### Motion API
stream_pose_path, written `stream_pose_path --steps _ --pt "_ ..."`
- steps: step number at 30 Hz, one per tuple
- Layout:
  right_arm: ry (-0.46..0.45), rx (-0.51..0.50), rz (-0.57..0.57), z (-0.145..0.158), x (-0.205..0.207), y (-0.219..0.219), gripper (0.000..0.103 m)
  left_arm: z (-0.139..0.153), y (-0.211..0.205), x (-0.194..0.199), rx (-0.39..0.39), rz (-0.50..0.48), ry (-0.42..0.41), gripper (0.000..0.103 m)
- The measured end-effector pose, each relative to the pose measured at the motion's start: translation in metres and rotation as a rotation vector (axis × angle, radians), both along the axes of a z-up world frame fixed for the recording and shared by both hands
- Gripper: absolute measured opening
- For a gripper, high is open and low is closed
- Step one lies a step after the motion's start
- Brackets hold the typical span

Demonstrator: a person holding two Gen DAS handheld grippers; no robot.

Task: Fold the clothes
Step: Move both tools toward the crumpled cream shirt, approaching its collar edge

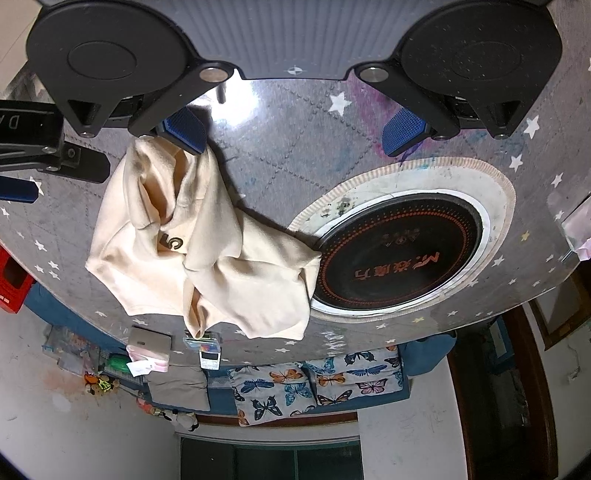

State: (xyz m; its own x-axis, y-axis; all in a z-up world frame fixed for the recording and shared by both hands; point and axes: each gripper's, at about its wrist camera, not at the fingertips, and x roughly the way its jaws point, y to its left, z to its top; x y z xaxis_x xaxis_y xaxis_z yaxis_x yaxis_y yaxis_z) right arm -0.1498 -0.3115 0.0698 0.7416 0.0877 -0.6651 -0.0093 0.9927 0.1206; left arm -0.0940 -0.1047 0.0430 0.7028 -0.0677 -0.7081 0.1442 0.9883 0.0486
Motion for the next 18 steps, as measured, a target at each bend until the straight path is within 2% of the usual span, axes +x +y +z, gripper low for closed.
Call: stream_pose_path --steps 18 --pt "-0.007 -0.011 0.023 0.004 0.024 0.001 0.102 0.003 -0.005 0.021 0.015 -0.009 -0.005 0.103"
